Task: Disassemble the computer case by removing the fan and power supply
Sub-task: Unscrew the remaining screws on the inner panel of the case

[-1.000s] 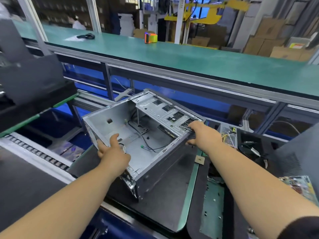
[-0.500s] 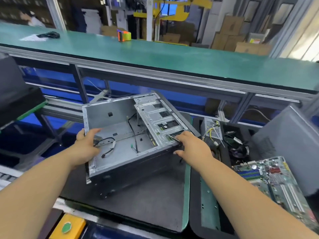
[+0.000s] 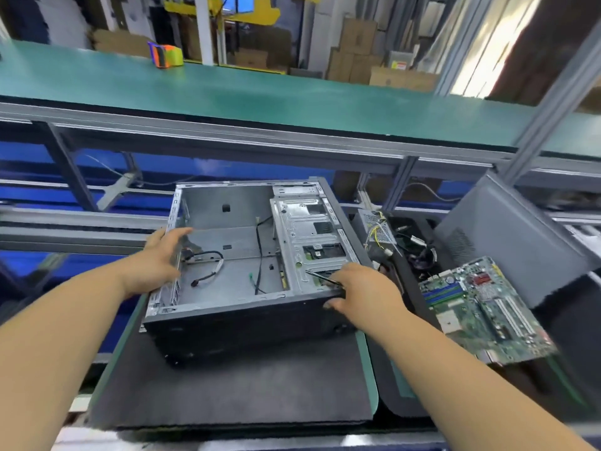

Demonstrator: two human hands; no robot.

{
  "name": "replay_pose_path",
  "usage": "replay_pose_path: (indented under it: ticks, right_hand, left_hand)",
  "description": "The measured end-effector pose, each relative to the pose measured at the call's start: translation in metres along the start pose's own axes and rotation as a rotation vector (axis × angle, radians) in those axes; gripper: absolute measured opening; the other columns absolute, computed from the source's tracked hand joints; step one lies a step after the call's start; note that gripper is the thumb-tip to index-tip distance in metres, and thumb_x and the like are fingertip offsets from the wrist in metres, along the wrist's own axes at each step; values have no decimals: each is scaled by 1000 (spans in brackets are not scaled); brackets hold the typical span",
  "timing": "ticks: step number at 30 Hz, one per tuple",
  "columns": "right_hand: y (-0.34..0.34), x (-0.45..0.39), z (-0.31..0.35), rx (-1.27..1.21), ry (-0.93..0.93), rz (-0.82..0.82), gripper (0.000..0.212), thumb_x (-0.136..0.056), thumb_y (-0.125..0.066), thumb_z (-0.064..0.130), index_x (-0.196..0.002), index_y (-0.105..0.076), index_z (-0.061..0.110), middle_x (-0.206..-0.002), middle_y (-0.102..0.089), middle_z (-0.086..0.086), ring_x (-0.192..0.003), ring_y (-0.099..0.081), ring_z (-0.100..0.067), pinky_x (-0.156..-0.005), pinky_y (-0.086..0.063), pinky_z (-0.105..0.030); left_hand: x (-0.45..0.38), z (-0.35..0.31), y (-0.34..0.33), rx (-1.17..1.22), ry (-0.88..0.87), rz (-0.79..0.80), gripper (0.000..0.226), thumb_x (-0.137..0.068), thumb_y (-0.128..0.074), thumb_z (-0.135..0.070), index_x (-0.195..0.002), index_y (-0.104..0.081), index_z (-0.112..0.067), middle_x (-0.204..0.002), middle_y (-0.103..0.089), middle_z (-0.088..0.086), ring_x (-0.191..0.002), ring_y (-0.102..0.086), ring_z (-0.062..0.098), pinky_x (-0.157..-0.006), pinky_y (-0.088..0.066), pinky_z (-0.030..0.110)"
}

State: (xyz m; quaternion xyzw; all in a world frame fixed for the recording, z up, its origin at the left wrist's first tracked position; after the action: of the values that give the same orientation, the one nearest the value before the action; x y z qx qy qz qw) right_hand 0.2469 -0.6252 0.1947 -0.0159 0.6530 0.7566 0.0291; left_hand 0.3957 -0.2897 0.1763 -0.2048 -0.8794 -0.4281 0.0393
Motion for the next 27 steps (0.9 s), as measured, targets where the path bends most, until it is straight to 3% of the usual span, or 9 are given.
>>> replay_pose_path:
  ticks: [5, 8, 12, 16, 21, 24, 27]
  right_hand:
    - [3, 4, 15, 34, -15, 21, 36, -81, -73, 48, -107, -67, 25, -105, -59, 4, -104, -59, -22, -82, -50, -34]
    - [4, 5, 15, 34, -21, 36, 37, -81, -72, 50, -108, -67, 25, -105, -59, 5, -103, -60, -21, -81, -50, -33]
    - [10, -3, 8, 33, 31, 98, 38, -83, -65, 59, -95, -68, 23, -95, -60, 4, -94, -60, -20, -78, -52, -34]
    - [23, -19, -15, -43, 48, 137, 38, -88, -58, 59, -84, -70, 24, -83, -64, 4, -83, -59, -18, -70, -50, -32]
    - [29, -49, -53, -22, 67, 107, 22, -94, -56, 33, -109, -70, 27, -118, -57, 10, -110, -58, -17, -87, -48, -32]
    - [24, -64, -69, 17, 127, 181, 52, -88, -45, 6, -130, -62, 31, -149, -42, 19, -129, -49, -14, -102, -44, -32]
    - [20, -70, -78, 29, 225, 187, 64, -85, -42, -2, -134, -57, 37, -153, -34, 26, -130, -48, -11, -95, -45, -27]
  left_hand:
    - [-15, -3, 8, -63, -12, 16, 90, -81, -48, 14, -152, -20, -34, -160, -6, 9, -144, -21, 30, -101, -32, 32]
    - [-14, -6, 7, -170, 45, -102, 84, -83, -50, 8, -154, -21, -28, -161, -9, 11, -146, -15, 33, -116, -24, 41]
    - [4, -33, -10, -241, 17, -276, 75, -85, -60, -12, -151, -27, -21, -157, -20, 11, -143, -18, 33, -118, -19, 42]
    - [28, -81, -51, -243, -107, -210, 69, -88, -60, -23, -150, -30, -24, -153, -28, 5, -140, -24, 28, -117, -19, 37]
    - [49, -118, -105, -223, -5, -141, 59, -91, -53, -44, -146, -32, -36, -154, -31, -2, -143, -25, 22, -117, -10, 38]
    - [52, -129, -129, -208, 111, -145, 54, -92, -48, -51, -144, -36, -39, -152, -34, -4, -142, -23, 18, -119, 1, 42]
    - [48, -135, -135, -145, 206, -249, 47, -91, -48, -54, -135, -47, -40, -144, -46, -6, -136, -34, 17, -117, -6, 40]
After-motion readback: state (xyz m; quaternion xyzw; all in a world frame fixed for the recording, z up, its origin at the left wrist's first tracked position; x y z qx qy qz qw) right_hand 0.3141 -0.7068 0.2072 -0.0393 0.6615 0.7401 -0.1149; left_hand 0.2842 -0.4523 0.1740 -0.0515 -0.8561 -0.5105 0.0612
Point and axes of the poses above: each hand's wrist, its own x-axis away from the middle knuckle, its own y-axis out of the back of the hand, z = x × y, the point moved 3 cm from there along -x, towards the middle knuckle
